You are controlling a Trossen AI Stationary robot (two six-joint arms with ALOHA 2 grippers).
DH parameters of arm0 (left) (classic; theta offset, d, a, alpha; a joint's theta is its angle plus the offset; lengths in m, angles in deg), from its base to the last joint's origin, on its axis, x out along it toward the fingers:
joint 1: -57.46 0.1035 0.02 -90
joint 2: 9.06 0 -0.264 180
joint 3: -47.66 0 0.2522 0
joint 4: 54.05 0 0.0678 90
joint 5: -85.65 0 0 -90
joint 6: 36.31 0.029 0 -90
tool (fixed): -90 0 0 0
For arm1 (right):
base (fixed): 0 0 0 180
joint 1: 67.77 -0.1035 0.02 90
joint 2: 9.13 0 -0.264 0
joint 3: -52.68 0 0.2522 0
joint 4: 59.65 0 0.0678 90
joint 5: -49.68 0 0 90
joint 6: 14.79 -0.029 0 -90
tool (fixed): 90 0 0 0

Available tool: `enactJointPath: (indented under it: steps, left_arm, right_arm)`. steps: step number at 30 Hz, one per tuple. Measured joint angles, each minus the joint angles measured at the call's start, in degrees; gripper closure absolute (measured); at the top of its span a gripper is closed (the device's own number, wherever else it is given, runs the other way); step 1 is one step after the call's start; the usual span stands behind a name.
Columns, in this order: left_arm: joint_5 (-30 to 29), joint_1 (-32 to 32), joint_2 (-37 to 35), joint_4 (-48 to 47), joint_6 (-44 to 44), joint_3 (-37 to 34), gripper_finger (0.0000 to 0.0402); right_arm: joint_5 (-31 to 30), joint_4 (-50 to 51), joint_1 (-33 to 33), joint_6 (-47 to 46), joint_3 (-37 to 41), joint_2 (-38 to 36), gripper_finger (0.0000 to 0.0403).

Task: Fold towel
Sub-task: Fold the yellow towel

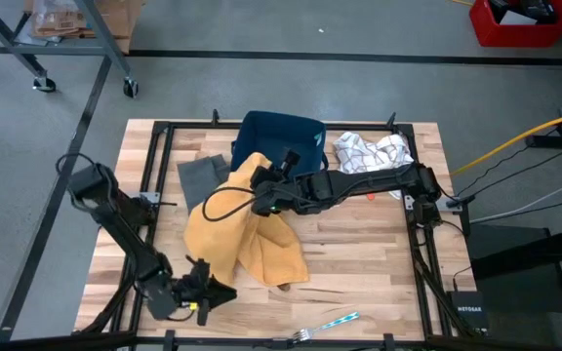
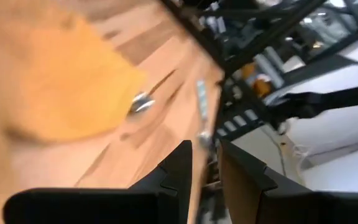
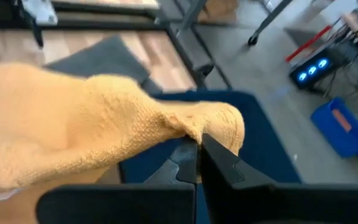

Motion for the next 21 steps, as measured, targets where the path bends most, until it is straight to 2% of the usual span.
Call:
enactJointPath:
  steps: [4, 9, 15, 21]
  left_arm:
    - [-0.07, 0.0, 3.36, -6.29, -10.04, 0.0, 0.0332]
    - [-0.13, 0.02, 3.36, -23.84, -24.58, 0.0, 0.0358]
    - [-0.4, 0.15, 1.86, -45.57, -40.29, 0.0, 0.0398]
    - [-0.39, 0.15, 1.13, -65.99, -54.65, 0.0, 0.0394]
  right_arm:
    - [2.05, 5.98, 0.0, -4.7, 0.0, 0.0, 0.0391]
    - [4.68, 15.69, 0.0, -11.86, -0.01, 0.0, 0.0391]
    - [13.81, 26.53, 0.0, -21.1, -0.02, 0.0, 0.0391]
    - [26.77, 31.3, -0.01, -26.91, -0.02, 0.0, 0.0391]
